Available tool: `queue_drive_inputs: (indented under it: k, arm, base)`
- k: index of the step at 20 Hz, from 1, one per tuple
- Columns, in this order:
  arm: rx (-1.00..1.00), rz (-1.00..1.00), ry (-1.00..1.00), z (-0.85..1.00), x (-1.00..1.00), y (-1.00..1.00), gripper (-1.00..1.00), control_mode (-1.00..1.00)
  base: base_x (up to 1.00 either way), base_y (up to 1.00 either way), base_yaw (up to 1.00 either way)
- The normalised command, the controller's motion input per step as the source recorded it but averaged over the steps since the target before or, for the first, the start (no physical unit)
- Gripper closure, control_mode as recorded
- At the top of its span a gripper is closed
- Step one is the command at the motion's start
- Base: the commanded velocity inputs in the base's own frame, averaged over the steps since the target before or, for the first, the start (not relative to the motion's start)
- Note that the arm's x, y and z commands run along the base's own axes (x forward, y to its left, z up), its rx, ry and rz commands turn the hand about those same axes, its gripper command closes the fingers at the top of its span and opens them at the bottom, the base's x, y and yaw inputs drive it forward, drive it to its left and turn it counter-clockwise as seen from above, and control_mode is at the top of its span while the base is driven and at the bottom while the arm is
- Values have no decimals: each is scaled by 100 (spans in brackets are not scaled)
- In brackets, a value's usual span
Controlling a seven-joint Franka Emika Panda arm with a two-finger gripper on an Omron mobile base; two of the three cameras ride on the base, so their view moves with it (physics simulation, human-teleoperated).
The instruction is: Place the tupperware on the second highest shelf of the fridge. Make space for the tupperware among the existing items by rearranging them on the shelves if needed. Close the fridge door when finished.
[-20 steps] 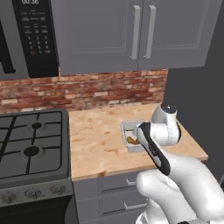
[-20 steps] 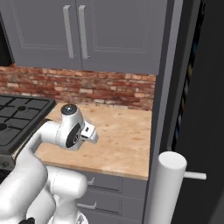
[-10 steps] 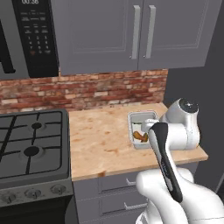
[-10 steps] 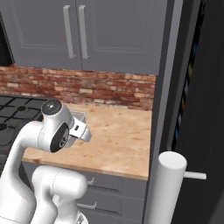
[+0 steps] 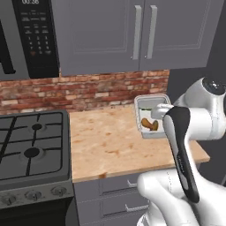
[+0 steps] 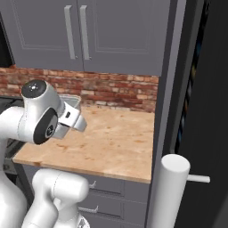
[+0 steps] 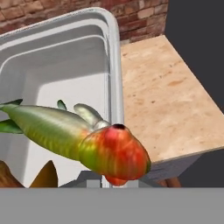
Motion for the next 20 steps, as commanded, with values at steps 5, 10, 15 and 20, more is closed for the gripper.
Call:
queue_drive_inputs:
  k: [5,10,15,20]
  arm:
    - [0,0,-5,53,-48,-15,100,-100]
    - [0,0,-3,1,-55,-17,100,-100]
    - [-2,0,-7,2,-25,-3,100,-100]
    - [-1,0,-4,5,0,4,100,100]
  base:
    - [0,0,0]
    - [0,0,0]
    - [0,0,0]
    - [0,1,0]
